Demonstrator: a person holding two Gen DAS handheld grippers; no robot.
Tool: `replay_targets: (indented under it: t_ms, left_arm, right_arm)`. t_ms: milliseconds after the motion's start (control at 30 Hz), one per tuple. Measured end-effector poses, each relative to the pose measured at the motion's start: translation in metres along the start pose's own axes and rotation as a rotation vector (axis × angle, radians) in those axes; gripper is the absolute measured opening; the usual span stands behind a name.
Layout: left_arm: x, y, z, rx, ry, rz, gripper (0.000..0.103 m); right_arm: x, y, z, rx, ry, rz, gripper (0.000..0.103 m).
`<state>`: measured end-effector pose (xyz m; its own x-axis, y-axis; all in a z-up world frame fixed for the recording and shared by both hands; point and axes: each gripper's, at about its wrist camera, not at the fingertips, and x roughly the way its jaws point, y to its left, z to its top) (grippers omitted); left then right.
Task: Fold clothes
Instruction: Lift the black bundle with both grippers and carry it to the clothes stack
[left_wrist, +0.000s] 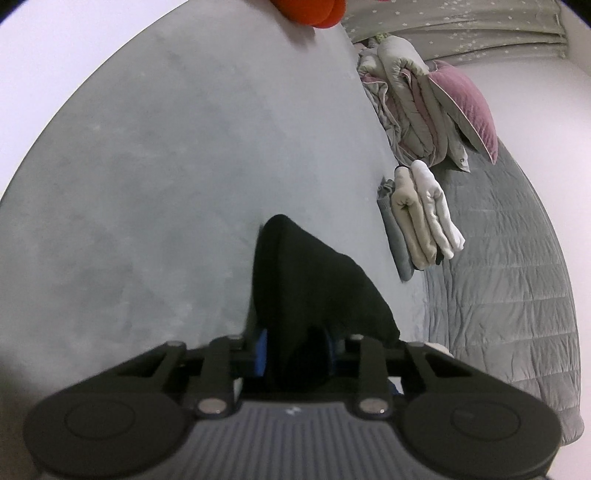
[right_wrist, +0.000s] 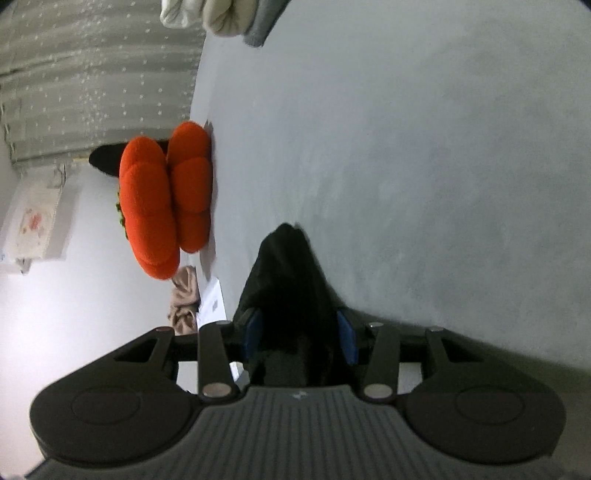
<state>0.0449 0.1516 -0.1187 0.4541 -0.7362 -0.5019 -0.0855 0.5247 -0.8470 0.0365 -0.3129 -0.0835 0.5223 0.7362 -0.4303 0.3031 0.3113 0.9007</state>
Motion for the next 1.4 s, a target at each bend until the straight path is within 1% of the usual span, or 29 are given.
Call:
replay_targets:
  t_ms: [67,133,200,300,400,467,633,700,767,833,867,900,933,967,1067,1133,1267,1400]
  left_arm:
    - [0.0,0.001,0.0,-0.002,-0.001,-0.002,0.03]
    - [0.0,0.001,0.0,0.0,-0.004,-0.001,0.03]
    - [0.0,0.002,0.0,0.005,-0.006,0.0,0.03]
    - [0.0,0.002,0.0,0.012,-0.009,0.001,0.03]
    - [0.001,0.003,0.001,0.012,-0.008,0.001,0.03]
    - [0.002,0.003,0.002,0.013,-0.006,0.001,0.03]
    - [0.003,0.005,-0.001,0.019,-0.02,-0.007,0.029]
    - [0.004,0.006,-0.004,0.023,-0.031,-0.015,0.027]
    - [0.007,0.009,-0.005,0.013,-0.039,-0.024,0.018]
    - [0.009,0.011,-0.007,0.002,-0.054,-0.034,0.016]
    - [0.01,0.012,-0.008,-0.003,-0.062,-0.039,0.016]
    - [0.011,0.011,-0.008,0.001,-0.069,-0.038,0.013]
    - [0.011,0.009,-0.008,0.008,-0.076,-0.034,0.012]
    - [0.01,0.006,-0.009,0.017,-0.085,-0.029,0.012]
    - [0.006,-0.005,-0.011,0.055,-0.125,-0.02,0.011]
    - [0.002,-0.012,-0.01,0.071,-0.145,-0.031,0.01]
    - [0.004,-0.03,0.0,0.092,-0.162,-0.065,0.01]
    - [0.013,-0.054,0.012,0.124,-0.165,-0.092,0.01]
  right_arm:
    - [-0.002,0.002,0.001,-0.007,0.005,-0.007,0.049]
    - [-0.003,0.006,0.001,-0.021,0.01,-0.009,0.054]
    - [-0.005,0.01,0.002,-0.034,0.01,-0.011,0.063]
    - [-0.006,0.016,0.002,-0.053,0.005,-0.011,0.073]
    - [-0.008,0.019,0.002,-0.063,-0.017,-0.017,0.074]
    - [-0.005,0.02,0.001,-0.079,-0.03,-0.042,0.074]
    - [0.013,0.026,-0.01,-0.174,-0.028,-0.101,0.071]
    - [0.018,0.026,-0.014,-0.197,-0.012,-0.118,0.062]
    - [0.023,0.025,-0.017,-0.219,-0.005,-0.123,0.057]
    - [0.026,0.022,-0.02,-0.23,-0.003,-0.104,0.053]
    - [0.029,0.018,-0.022,-0.22,0.001,-0.086,0.043]
    - [0.033,0.013,-0.023,-0.21,0.006,-0.068,0.024]
    - [0.036,0.009,-0.024,-0.2,0.011,-0.05,0.018]
    - [0.037,0.007,-0.026,-0.203,0.005,-0.037,0.015]
    - [0.031,0.013,-0.031,-0.244,-0.04,-0.012,0.017]
    - [0.021,0.023,-0.034,-0.278,-0.067,0.004,0.016]
    - [0.0,0.042,-0.038,-0.342,-0.121,0.032,0.016]
    - [-0.018,0.065,-0.036,-0.405,-0.177,0.035,0.016]
